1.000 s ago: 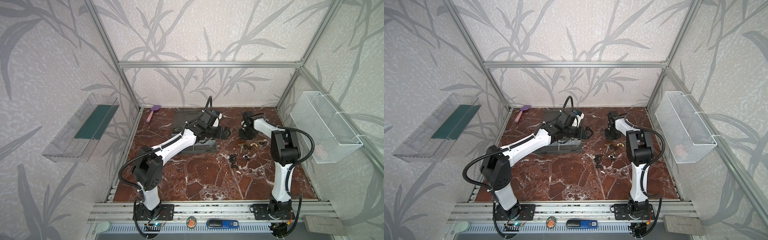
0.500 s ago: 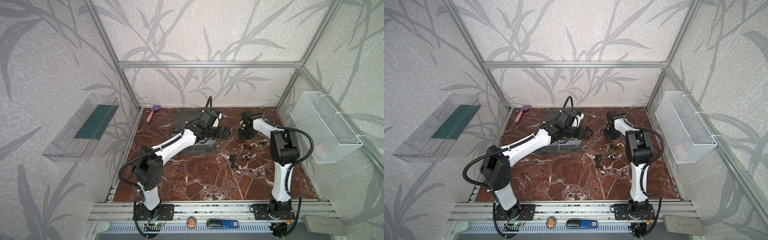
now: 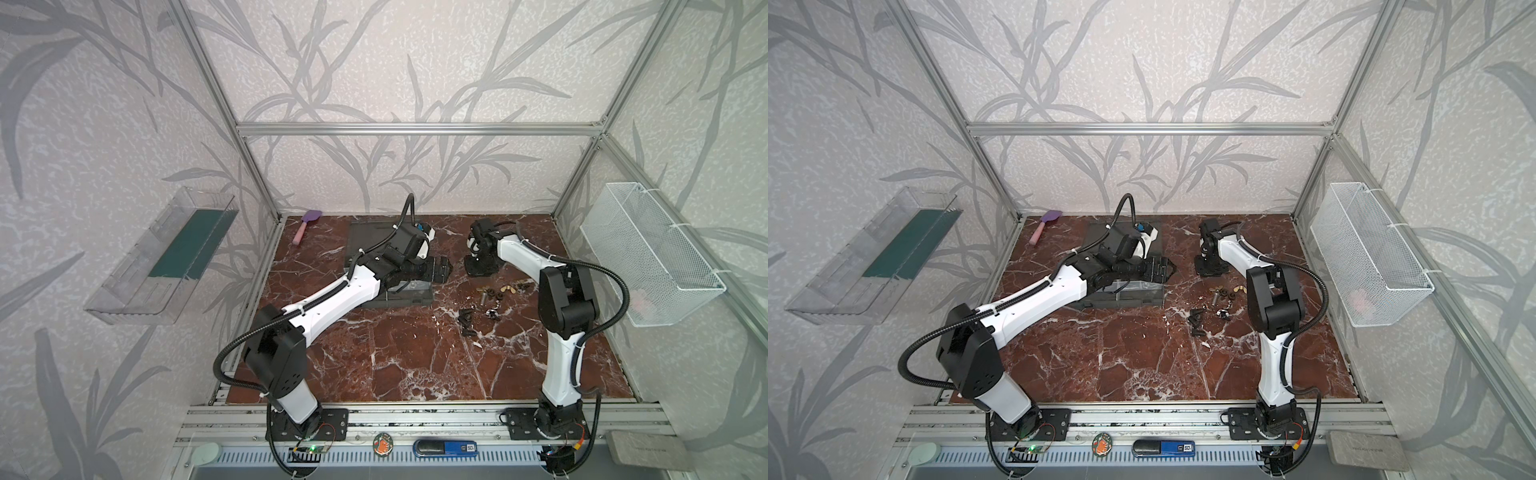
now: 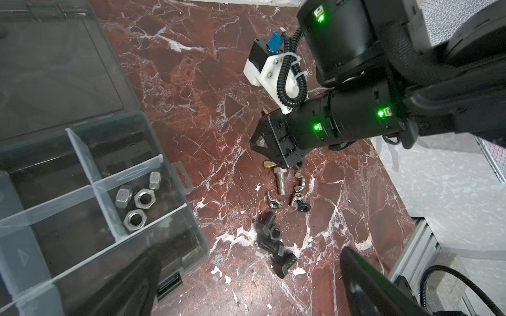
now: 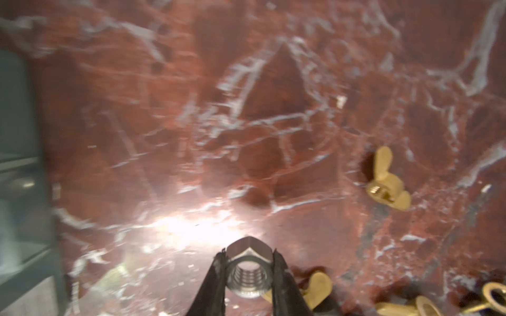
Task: Sort the screws and nuts into containers
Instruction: 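Carry the silver hex nut into the organizer compartment and release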
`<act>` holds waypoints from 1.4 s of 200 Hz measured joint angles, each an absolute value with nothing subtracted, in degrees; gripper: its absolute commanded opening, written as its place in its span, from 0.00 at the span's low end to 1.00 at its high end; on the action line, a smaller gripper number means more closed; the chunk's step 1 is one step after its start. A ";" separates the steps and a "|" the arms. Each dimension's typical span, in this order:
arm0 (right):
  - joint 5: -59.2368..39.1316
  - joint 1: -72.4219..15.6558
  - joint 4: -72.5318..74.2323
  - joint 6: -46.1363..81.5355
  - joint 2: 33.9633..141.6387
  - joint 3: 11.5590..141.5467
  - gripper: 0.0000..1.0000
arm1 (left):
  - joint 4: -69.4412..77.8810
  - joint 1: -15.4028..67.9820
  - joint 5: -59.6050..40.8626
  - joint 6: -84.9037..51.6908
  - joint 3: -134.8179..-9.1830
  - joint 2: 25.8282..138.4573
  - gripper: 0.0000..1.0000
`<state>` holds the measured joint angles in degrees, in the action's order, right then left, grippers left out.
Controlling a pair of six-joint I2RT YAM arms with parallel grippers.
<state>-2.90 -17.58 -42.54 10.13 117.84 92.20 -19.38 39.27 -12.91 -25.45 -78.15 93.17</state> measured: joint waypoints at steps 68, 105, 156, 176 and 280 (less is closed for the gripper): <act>-2.85 -27.86 -43.62 11.35 116.33 98.59 0.14 | -18.87 34.46 -12.43 -27.31 -67.59 83.88 0.99; -2.85 -32.99 -45.06 12.23 119.09 106.72 0.14 | -17.98 30.22 -12.34 -28.77 -61.78 78.52 0.99; -2.83 -36.14 -47.72 12.40 130.32 118.61 0.16 | -17.54 28.25 -12.05 -29.41 -58.43 75.53 0.99; -2.63 -36.12 -49.47 12.38 133.60 120.81 0.16 | -17.52 27.99 -12.03 -29.39 -58.30 75.48 1.00; -0.91 -36.12 -51.99 11.88 134.72 121.14 0.38 | -16.29 27.62 -12.78 -29.67 -58.11 78.00 1.00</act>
